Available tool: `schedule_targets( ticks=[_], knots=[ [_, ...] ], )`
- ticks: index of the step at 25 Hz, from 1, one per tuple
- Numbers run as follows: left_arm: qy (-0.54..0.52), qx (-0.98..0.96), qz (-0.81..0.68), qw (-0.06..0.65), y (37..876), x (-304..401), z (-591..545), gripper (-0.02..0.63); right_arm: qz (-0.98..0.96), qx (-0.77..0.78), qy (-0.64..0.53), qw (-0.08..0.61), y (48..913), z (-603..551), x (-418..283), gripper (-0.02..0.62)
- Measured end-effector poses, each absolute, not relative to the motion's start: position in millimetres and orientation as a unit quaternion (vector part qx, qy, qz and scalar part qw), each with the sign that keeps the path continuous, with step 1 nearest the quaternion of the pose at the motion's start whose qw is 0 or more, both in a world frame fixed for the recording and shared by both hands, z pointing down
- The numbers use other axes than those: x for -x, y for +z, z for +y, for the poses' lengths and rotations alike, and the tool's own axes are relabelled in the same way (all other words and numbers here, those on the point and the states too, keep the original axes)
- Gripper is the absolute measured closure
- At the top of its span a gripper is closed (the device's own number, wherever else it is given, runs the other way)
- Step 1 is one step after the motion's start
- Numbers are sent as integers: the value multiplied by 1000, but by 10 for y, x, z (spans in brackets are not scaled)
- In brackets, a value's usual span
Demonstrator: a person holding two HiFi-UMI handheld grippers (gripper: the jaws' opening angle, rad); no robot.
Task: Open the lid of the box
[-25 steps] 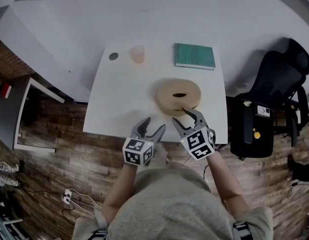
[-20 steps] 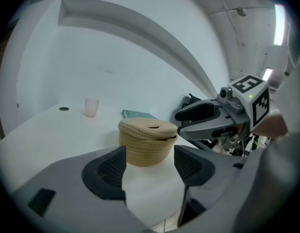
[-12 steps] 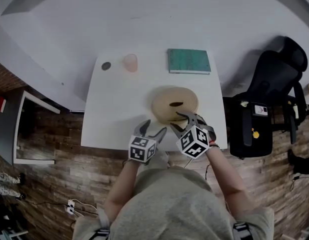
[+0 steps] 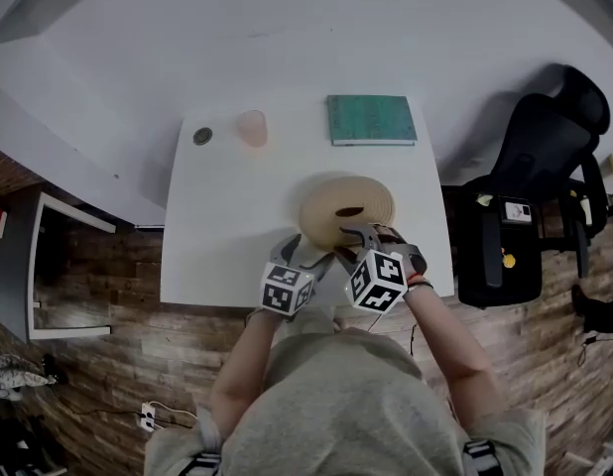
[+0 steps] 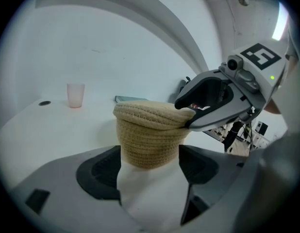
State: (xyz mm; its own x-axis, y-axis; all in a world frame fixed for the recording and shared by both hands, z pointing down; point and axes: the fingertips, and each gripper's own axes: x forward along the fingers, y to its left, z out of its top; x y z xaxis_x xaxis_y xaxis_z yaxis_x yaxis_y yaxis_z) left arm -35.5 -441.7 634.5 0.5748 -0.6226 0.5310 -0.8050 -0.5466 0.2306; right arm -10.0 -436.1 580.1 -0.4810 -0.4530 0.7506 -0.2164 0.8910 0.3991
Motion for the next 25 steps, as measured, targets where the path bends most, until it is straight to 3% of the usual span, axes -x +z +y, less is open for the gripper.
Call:
schedule_targets(
  ticks=[25],
  knots=[
    [203, -855, -417, 232, 6409, 328, -4528, 261, -839, -168, -171, 488, 5831, -4363, 108, 501]
  ],
)
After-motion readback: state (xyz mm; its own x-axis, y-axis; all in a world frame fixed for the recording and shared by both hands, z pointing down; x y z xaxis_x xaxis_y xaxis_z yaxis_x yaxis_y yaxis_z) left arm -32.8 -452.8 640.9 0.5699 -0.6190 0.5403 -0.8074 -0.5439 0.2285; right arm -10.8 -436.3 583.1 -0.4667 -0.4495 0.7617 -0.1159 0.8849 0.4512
